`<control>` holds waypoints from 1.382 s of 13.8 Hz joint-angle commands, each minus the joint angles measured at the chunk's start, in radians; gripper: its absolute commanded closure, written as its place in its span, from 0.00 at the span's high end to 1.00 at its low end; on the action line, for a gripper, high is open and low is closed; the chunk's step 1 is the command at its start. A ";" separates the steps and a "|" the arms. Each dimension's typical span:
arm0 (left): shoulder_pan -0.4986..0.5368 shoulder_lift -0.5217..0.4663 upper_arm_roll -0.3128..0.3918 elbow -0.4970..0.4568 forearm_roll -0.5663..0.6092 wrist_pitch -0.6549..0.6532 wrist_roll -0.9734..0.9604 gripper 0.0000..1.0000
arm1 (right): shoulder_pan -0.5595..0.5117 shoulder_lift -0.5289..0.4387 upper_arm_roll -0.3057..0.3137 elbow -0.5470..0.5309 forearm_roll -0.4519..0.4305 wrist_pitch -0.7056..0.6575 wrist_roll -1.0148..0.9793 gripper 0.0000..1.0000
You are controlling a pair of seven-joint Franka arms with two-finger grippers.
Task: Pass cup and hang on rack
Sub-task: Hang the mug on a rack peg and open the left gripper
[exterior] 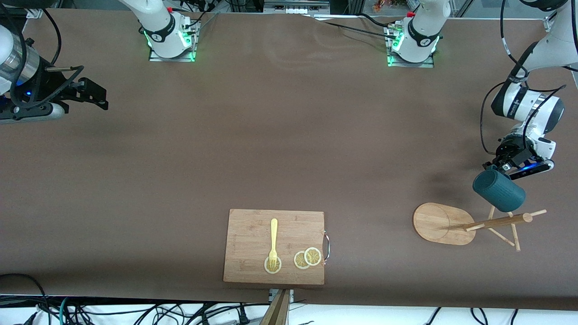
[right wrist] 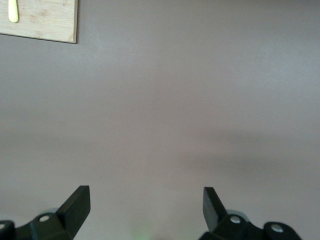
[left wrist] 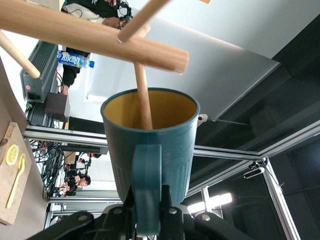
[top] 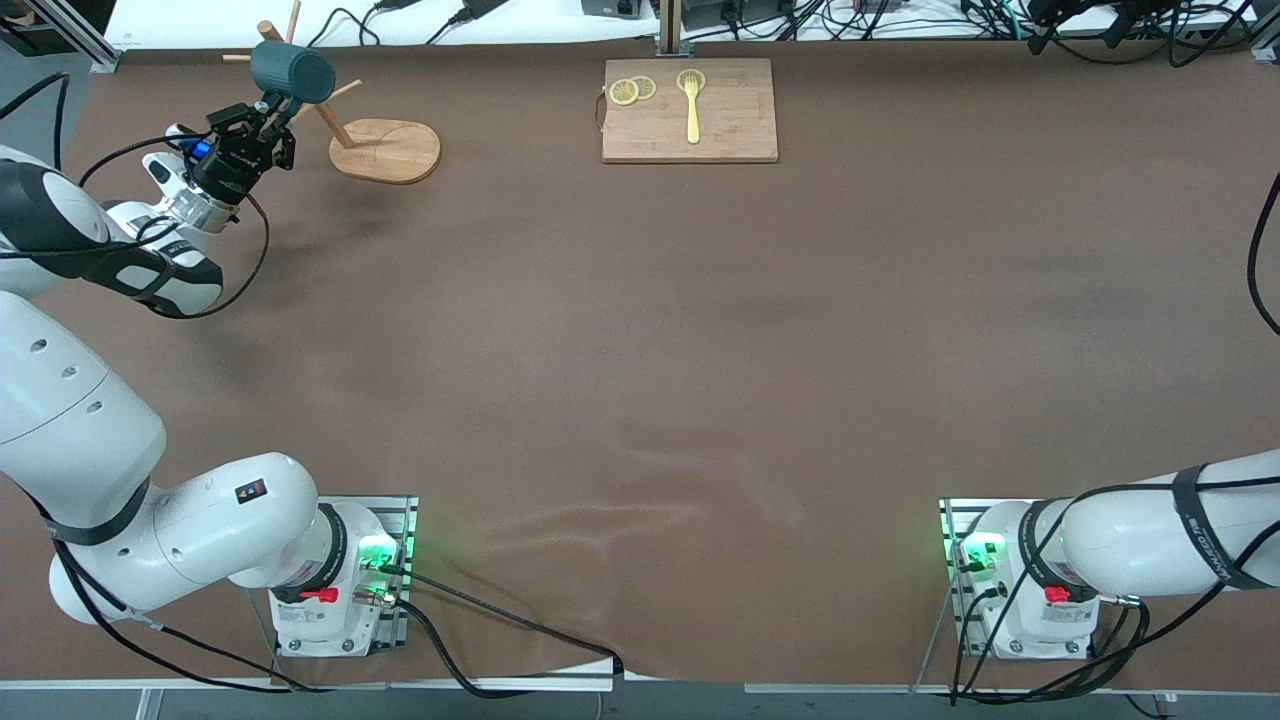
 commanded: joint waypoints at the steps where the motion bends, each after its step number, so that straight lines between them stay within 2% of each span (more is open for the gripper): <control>1: 0.002 0.042 -0.008 0.040 -0.042 -0.006 -0.018 0.00 | 0.000 -0.018 0.007 -0.013 -0.009 -0.011 -0.005 1.00; 6: -0.001 0.107 -0.029 0.080 -0.073 -0.009 -0.018 0.01 | -0.004 -0.022 -0.006 -0.010 -0.011 -0.006 -0.003 1.00; 7: -0.004 0.107 -0.029 0.080 -0.074 -0.009 -0.018 0.19 | -0.004 -0.022 -0.006 -0.010 -0.011 -0.009 -0.004 1.00; 8: -0.004 0.107 -0.029 0.080 -0.074 -0.009 -0.016 0.46 | -0.004 -0.022 -0.006 -0.010 -0.011 -0.013 -0.005 1.00; 9: -0.004 0.107 -0.029 0.080 -0.073 -0.009 -0.016 0.80 | -0.004 -0.022 -0.007 -0.010 -0.011 -0.013 -0.005 1.00; 10: -0.004 0.107 -0.029 0.080 -0.071 -0.012 -0.015 1.00 | -0.004 -0.024 -0.007 -0.009 -0.011 -0.013 -0.005 1.00; 15: -0.004 0.098 -0.016 0.081 -0.008 -0.016 -0.011 1.00 | -0.004 -0.033 -0.007 -0.010 -0.012 -0.016 -0.005 1.00; 17: -0.006 0.067 0.027 0.080 0.105 -0.029 -0.005 1.00 | -0.004 -0.033 -0.009 -0.006 -0.014 -0.011 -0.005 1.00; 19: -0.006 0.001 0.069 0.077 0.290 -0.027 -0.004 1.00 | -0.004 -0.035 -0.023 -0.004 -0.014 -0.010 -0.005 1.00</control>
